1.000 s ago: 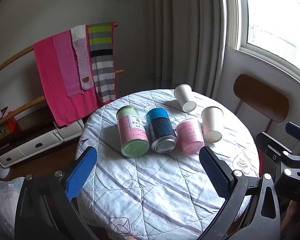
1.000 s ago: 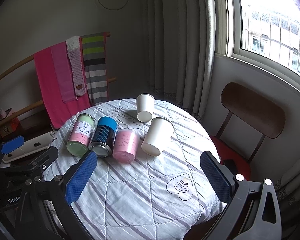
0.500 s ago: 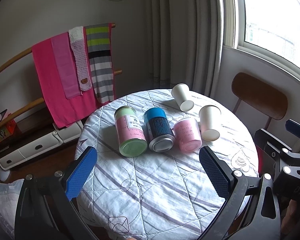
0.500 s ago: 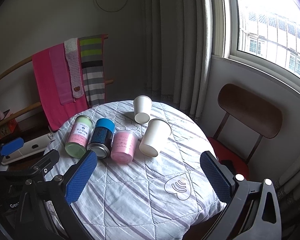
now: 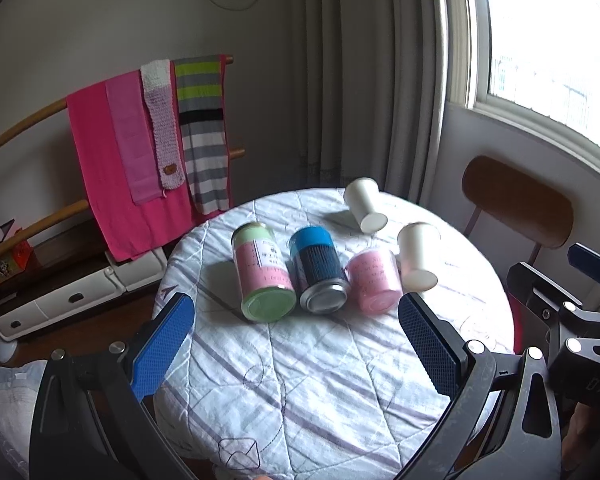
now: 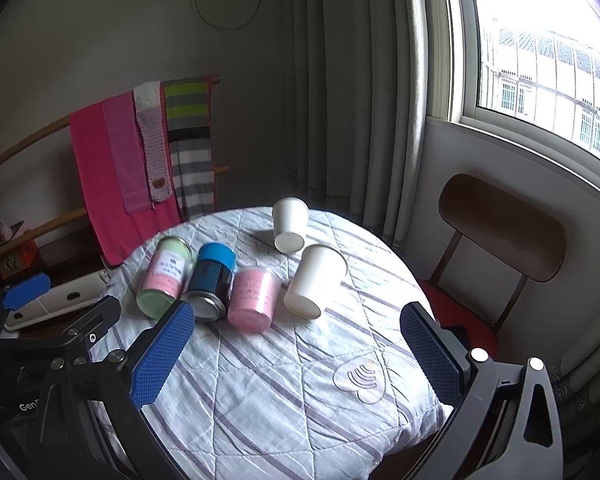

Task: Flip cup upright
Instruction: 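Reach the right gripper to the nearer upside-down white cup and grasp it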

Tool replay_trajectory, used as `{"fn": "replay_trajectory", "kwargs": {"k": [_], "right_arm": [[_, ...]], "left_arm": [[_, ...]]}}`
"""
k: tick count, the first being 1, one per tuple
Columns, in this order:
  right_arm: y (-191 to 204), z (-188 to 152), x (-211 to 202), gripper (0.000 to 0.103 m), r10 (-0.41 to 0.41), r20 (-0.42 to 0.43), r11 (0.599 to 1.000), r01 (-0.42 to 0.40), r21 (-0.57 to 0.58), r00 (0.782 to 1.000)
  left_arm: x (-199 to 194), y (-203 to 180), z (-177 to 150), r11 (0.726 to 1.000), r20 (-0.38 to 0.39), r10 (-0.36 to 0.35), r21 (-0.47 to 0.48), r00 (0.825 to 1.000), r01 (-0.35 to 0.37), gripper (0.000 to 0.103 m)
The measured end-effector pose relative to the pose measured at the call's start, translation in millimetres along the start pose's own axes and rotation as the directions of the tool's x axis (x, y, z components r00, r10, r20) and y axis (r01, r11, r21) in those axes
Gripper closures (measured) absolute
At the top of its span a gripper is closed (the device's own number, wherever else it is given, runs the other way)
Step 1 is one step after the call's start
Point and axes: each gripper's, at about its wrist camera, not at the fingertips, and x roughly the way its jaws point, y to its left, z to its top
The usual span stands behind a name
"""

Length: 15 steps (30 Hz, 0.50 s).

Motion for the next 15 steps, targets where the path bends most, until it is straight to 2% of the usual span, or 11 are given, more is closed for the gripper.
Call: {"fn": "replay_trajectory", "kwargs": {"k": [5, 8, 15], "right_arm": [[4, 3, -12, 0.0, 0.008, 0.125, 1.0, -0.009, 0.008, 0.992], [10, 5, -15, 0.0, 0.002, 0.182, 1.0, 0.0, -0.01, 0.983], [18, 13, 2, 0.0, 0.014, 0.19, 0.999, -0.004, -0.05, 0.982]], "left_arm": [[-9, 5, 4, 1.0, 0.102, -0.014, -0.011, 0.995, 0.015, 0.0], [-7, 8, 4, 1.0, 0.117, -0.012, -0.012, 0.993, 0.013, 0.0], [9, 16, 6, 1.0, 0.109, 0.021, -0.01, 0.994, -0.02, 0.0]]}}
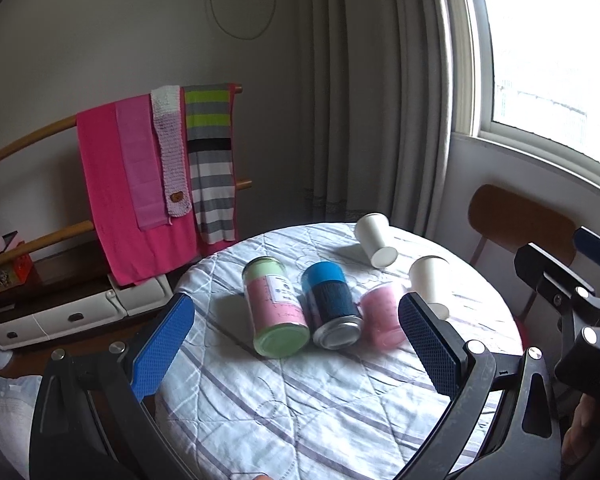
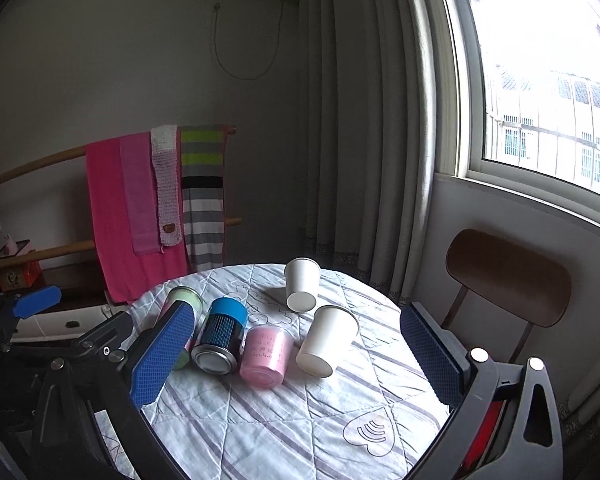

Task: Flip cup upright
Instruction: 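Reach the right gripper to the nearer upside-down white cup and grasp it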

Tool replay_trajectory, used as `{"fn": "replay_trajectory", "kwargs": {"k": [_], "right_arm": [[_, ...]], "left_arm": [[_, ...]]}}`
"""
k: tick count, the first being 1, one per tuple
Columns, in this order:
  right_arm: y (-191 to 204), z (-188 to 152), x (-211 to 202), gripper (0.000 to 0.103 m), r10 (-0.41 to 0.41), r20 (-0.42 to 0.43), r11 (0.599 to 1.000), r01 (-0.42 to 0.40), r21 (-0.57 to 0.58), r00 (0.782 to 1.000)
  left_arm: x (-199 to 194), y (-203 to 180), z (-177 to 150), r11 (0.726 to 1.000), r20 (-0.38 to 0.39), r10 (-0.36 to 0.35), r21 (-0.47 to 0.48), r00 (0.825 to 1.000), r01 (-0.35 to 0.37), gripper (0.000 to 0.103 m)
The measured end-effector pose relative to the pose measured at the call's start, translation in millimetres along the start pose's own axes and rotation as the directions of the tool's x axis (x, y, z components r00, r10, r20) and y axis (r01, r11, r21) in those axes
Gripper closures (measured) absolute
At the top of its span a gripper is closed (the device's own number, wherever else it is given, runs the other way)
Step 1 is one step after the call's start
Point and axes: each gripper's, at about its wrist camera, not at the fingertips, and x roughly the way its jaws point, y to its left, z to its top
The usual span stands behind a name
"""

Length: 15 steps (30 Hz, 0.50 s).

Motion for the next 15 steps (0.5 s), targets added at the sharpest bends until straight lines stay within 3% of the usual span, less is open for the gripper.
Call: {"fn": "replay_trajectory", "kwargs": {"k": [7, 15], "right_arm": [[0, 9, 34, 0.0, 0.026, -0.044, 1.0, -0.026, -0.002, 0.999], [-3, 26, 105, 0.0, 0.048, -0.161, 0.998, -0.042, 0.04, 0.986]], "left_arm": [[27, 15, 9, 1.0, -0.023, 0.014, -0.023, 1.0, -0.014, 0.0], [81, 26, 28, 0.998, -0.055, 0.029, -0.055, 0.998, -0.032, 0.0]]}}
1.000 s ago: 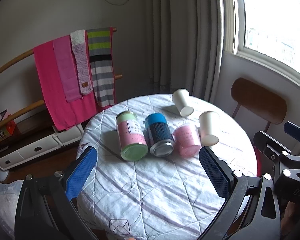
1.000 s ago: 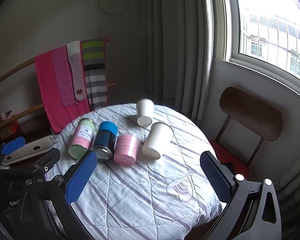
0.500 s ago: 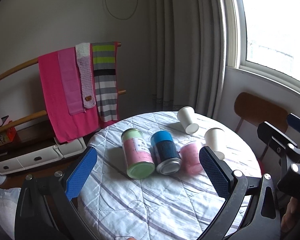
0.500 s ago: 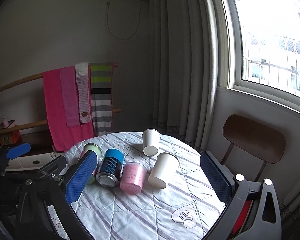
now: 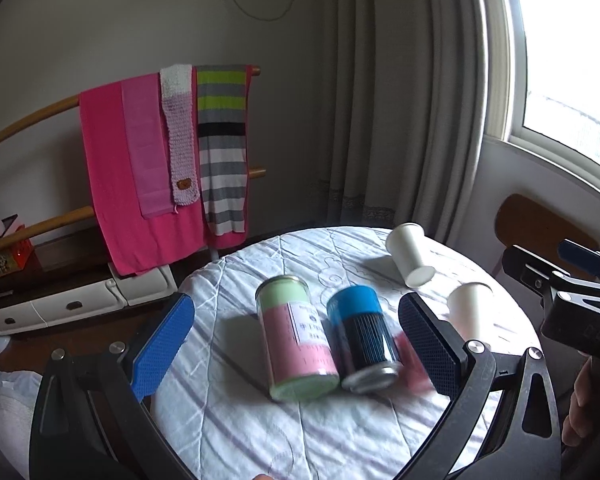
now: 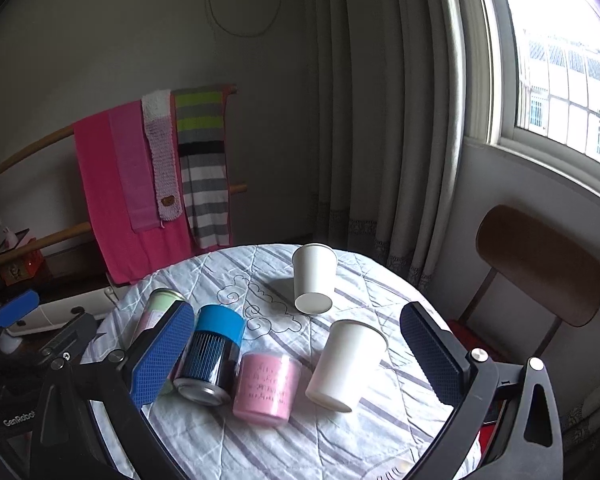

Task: Flip cup upright
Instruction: 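Reach the right gripper to the nearer upside-down white cup and grasp it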

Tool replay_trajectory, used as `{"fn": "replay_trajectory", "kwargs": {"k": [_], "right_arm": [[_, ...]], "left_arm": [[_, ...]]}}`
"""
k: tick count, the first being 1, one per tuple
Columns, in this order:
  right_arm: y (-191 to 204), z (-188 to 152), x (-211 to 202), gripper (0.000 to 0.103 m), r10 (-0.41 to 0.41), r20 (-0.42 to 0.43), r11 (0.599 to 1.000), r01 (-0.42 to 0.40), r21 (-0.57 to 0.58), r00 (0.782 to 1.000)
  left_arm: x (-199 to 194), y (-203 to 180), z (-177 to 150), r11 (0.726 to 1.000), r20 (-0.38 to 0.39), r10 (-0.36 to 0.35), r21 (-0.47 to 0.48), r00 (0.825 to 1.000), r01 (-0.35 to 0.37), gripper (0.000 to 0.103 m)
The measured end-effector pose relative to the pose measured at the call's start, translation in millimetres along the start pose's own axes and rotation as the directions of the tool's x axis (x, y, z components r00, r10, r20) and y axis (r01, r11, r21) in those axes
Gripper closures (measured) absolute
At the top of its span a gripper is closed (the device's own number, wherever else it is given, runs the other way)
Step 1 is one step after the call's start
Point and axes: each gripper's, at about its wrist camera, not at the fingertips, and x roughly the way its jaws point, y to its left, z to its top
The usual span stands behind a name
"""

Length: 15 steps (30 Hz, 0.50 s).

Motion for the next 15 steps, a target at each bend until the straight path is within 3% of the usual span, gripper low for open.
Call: {"fn": "replay_trajectory", "kwargs": {"k": [9, 15], "right_arm": [[-3, 21, 58, 0.0, -0.015, -0.031, 1.0, 0.016, 0.02, 0.999], [-12, 35, 108, 0.0, -0.034, -0.14, 0.998, 0.042, 0.056, 0.99]], "left_arm": [[66, -8, 21, 1.0, -0.051, 0.004, -0.009, 0.999, -0.004, 0.0], [97, -6, 32, 0.999, -0.099, -0.002, -0.032, 0.995, -0.001, 0.0]]}}
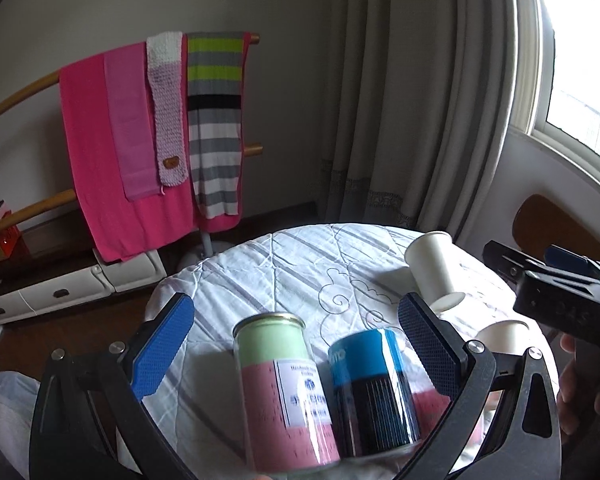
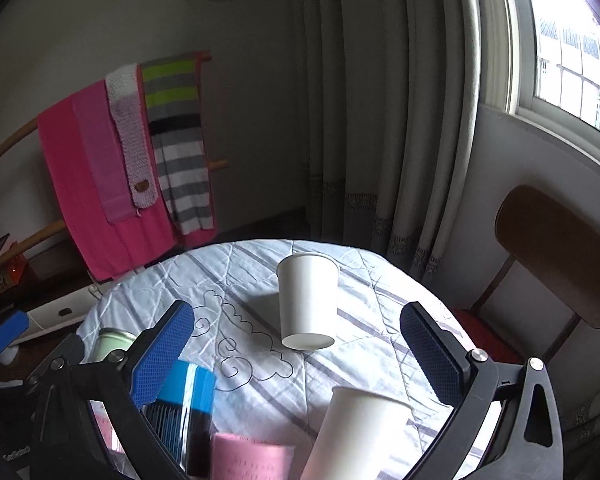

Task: Flip cup upright
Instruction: 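Reach the right gripper to the nearer upside-down white cup and grasp it, then lift the white cup with the right gripper and rotate it rim-up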

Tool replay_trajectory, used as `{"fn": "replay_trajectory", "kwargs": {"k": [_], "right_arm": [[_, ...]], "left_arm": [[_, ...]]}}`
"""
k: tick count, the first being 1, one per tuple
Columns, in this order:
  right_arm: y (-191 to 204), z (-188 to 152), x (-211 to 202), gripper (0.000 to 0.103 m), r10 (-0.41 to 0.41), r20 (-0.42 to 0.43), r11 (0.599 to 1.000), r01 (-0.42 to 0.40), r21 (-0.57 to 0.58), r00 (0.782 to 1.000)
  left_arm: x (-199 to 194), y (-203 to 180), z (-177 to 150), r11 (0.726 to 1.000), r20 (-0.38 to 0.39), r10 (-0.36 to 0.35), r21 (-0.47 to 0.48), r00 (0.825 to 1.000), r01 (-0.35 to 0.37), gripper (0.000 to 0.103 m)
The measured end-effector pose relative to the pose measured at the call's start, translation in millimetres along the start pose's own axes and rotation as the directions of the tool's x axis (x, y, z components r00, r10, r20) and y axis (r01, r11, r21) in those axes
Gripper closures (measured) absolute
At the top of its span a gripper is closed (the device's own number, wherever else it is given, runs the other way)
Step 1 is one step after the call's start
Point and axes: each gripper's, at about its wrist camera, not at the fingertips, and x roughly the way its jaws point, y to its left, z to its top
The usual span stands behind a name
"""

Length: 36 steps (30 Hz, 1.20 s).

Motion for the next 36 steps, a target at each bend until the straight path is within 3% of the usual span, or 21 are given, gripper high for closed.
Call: {"fn": "replay_trajectory", "kwargs": {"k": [5, 20, 28, 33, 36], "right_arm": [[-3, 18, 50, 0.0, -0.018, -0.169, 1.0, 0.021, 0.018, 0.985], [-6, 29, 131, 0.0, -0.107, -0.306, 0.994, 0.102, -0.032, 0.946], [-5, 26, 156, 0.002, -0.073, -0.399, 0.997, 0.069, -0.025, 0.914], [-6, 22, 163, 0.013, -0.065, -0.433, 0.998, 0.059, -0.027, 0.899], [-8, 19, 170, 0.034, -0.044, -0.465, 0.999, 0.043, -0.011, 0.884]], "left_arm": [[17, 3, 11, 1.0, -0.009, 0.015, -0.005, 1.0, -0.015, 0.0], [38, 12, 12, 1.0, -0.041, 0.021, 0.01, 0.999, -0.02, 0.0], [44, 11, 12, 1.0, -0.061, 0.02, 0.009, 0.998, -0.019, 0.0], [42, 10, 11, 1.0, -0.061, 0.015, 0.012, 0.998, -0.015, 0.0], [39, 10, 12, 1.0, -0.056, 0.013, 0.014, 0.998, -0.012, 0.0]]}}
